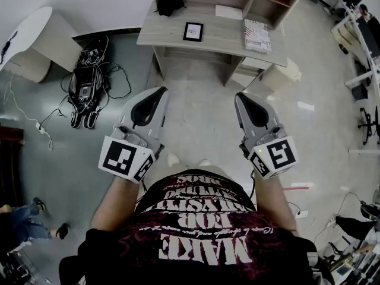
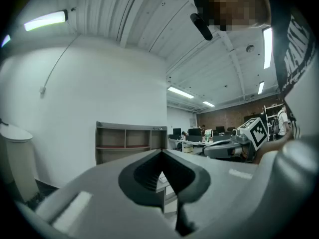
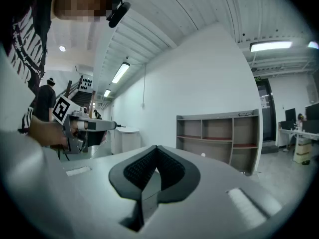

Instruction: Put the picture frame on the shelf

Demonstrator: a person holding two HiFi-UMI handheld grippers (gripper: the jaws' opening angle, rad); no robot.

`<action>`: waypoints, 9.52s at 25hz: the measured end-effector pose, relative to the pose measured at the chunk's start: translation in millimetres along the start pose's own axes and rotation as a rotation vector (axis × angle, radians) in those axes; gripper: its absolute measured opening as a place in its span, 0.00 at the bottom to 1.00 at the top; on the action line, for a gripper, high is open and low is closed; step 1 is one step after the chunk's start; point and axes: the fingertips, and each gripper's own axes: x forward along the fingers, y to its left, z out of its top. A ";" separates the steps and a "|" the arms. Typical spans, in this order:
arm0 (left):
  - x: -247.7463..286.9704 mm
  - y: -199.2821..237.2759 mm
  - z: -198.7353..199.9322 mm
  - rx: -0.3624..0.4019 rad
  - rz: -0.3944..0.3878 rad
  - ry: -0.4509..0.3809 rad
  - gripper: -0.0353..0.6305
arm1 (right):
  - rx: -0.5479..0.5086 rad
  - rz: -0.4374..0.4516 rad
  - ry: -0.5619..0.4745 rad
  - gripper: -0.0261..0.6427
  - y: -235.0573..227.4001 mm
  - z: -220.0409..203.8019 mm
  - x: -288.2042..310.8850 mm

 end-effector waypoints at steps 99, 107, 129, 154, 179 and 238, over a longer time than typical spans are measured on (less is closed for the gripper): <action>214.7 226.2 -44.2 -0.170 -0.096 0.072 0.06 | 0.274 0.026 0.019 0.08 -135.2 -10.8 267.4; 255.4 240.1 -54.1 -0.187 -0.092 0.094 0.06 | 0.282 0.046 0.027 0.08 -166.3 -16.2 294.6; 366.6 249.5 -35.8 -0.168 -0.078 0.108 0.07 | 0.312 0.092 0.015 0.08 -269.0 -4.4 338.2; 413.8 259.4 -65.1 -0.190 0.029 0.171 0.06 | 0.337 0.103 0.021 0.08 -348.2 -22.2 357.8; 489.6 340.4 -264.5 -0.359 -0.015 0.558 0.06 | 0.483 -0.019 0.402 0.08 -413.9 -204.5 440.3; 461.8 299.4 -463.5 -0.441 -0.050 0.947 0.26 | 0.572 0.028 0.931 0.24 -283.1 -412.2 484.9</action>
